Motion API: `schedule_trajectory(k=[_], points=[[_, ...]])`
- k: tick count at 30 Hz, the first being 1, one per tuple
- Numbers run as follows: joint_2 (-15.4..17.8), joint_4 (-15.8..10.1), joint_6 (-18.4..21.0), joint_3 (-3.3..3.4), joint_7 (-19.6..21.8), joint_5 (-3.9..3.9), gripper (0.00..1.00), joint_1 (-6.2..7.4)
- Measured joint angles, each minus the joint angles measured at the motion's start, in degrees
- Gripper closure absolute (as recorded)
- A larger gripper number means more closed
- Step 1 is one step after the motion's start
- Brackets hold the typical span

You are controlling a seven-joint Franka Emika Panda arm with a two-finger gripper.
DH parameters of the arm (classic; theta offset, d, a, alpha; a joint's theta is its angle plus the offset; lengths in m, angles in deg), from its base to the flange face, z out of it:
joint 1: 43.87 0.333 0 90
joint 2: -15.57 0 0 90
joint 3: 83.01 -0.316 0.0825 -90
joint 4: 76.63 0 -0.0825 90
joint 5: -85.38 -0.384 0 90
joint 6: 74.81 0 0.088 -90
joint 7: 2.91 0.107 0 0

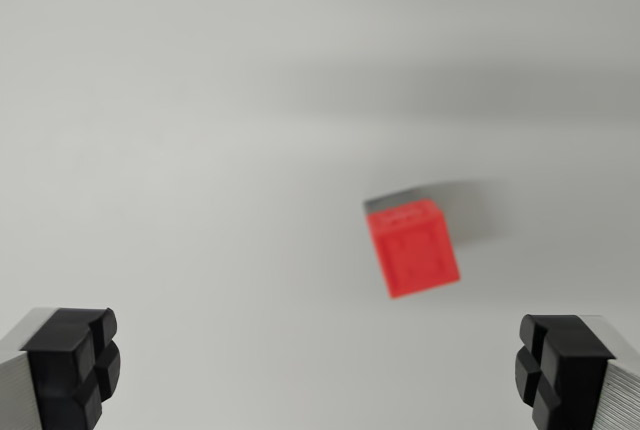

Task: Destack cube

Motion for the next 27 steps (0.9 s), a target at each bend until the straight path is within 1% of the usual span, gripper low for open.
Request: schedule_trajectory(k=[16,22,27], points=[[0.00,-0.18,0.00,0.04,-0.23,0.00,0.00,-0.01],[0.00,-0.97,-0.45,0.20,-1.21,-0.03,0.00,-0.11],[0.00,-2.18,-1.22,0.37,-2.78,-0.19,0.00,-0.36]])
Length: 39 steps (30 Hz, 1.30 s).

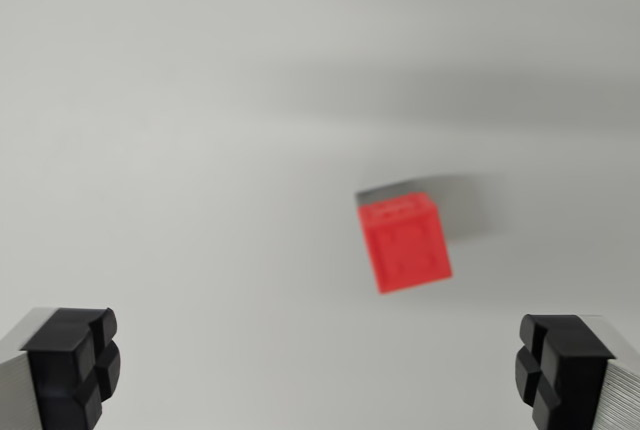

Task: Destack cube

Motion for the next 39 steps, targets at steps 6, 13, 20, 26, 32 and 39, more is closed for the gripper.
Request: schedule_trajectory(k=[6,13,20,26,32,39], points=[[-0.01,-1.56,-1.02,0.20,-2.10,-0.22,0.00,-0.39],[-0.20,-3.82,-2.62,0.52,-5.43,-0.58,0.00,-1.01],[-0.78,-6.23,-4.51,0.86,-9.39,-0.90,0.00,-1.78],[-1.39,-8.21,-6.18,1.17,-12.93,-1.16,0.00,-2.52],[-2.34,-10.23,-8.06,1.45,-16.93,-1.34,0.00,-3.39],[-3.72,-12.24,-10.17,1.69,-21.46,-1.42,0.00,-4.51]])
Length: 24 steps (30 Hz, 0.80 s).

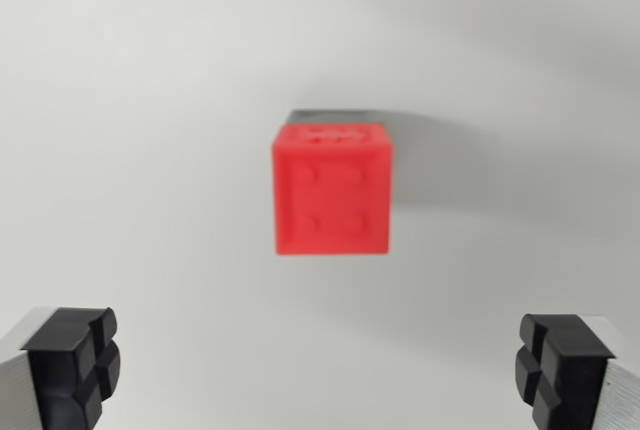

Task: Destack cube

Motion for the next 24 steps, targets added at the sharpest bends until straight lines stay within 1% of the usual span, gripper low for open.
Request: schedule_trajectory(k=[2,5,14,24], points=[[-0.47,-0.54,-0.66,0.04,-1.34,0.00,0.00,-0.35],[-1.18,-1.11,-1.72,0.09,-2.08,-0.01,0.00,-0.68],[-5.48,-2.21,-6.99,0.02,-2.38,-0.21,0.00,-0.70],[-9.63,-2.66,-11.67,-0.03,-2.54,-0.47,0.00,-0.70]])
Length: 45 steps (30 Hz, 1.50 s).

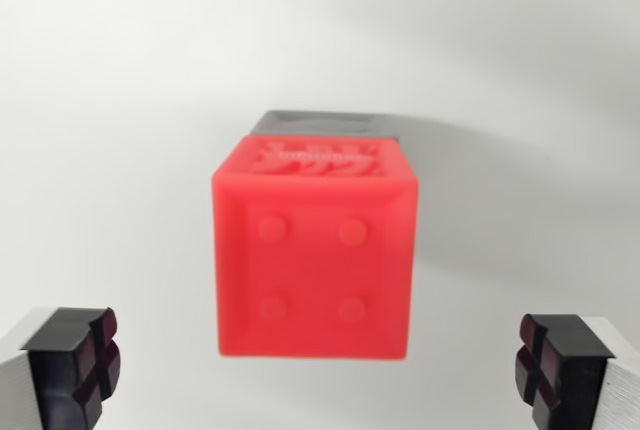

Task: Destack cube

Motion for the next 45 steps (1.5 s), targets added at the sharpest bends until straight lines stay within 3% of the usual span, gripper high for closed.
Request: schedule_trajectory(k=[16,29,30,45], points=[[-6.23,0.08,-6.05,-0.20,-0.23,-0.33,0.00,-0.13],[-8.34,0.36,-7.92,-0.35,-0.26,-0.39,0.00,-0.23],[-8.36,0.37,-7.94,-0.35,-0.26,-0.39,1.00,-0.23],[-8.38,0.41,-7.97,-0.36,-0.28,-0.40,1.00,-0.25]])
